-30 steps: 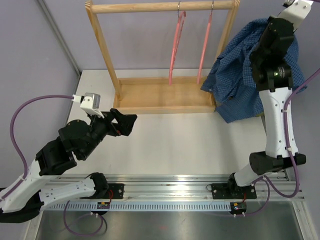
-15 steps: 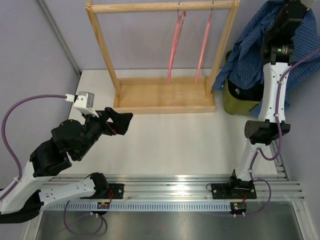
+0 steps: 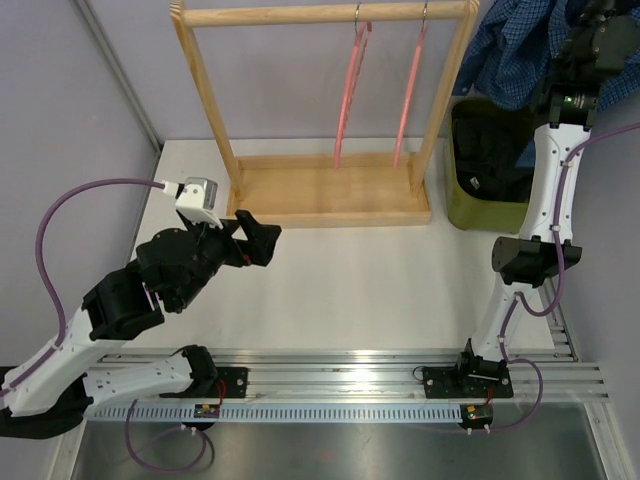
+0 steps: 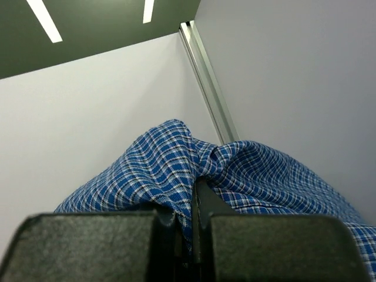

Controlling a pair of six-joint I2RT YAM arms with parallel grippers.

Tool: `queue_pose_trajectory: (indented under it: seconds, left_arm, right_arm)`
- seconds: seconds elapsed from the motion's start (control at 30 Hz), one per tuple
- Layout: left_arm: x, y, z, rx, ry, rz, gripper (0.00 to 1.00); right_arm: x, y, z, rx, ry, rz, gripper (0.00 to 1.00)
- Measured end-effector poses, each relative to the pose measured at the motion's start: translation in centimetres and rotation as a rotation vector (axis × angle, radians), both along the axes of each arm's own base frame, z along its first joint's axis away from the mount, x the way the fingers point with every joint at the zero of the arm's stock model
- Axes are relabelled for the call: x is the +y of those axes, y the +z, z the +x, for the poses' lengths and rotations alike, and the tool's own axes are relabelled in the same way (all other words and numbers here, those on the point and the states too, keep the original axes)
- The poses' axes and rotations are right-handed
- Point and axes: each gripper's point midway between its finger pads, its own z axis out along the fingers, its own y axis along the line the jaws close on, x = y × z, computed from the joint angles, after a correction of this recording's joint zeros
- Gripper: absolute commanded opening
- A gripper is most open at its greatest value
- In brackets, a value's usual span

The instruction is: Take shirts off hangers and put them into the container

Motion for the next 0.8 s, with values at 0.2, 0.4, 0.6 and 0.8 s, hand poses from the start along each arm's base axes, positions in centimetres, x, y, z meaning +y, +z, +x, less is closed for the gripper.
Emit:
queue_pose_trajectory:
  seconds: [0.2, 0.4, 0.6, 0.8]
  left_arm:
    - [-0.4, -0.3, 0.2, 0.006, -0.001, 0.013, 0.99]
    - [-0.2, -0.1, 0.1, -0.002, -0.001, -0.002, 0.99]
    - [-0.5, -0.7, 0.1, 0.005, -0.008, -0.011, 0.99]
    - [-0.6, -1.4, 0.0, 0.020, -0.008, -0.014, 0.99]
  right_arm:
    - [-1.0, -4.3, 3.2, 0.071, 0.061, 0.074, 0.00]
    - [-2.6, -20.1, 10.2, 0.462, 0.034, 0.194, 0.00]
    - [-4.1, -31.0, 11.6, 0.754, -0.056, 0.278, 0.00]
    - [-5.0, -37.2, 14.9, 0.954, -0.095, 0.341, 0.00]
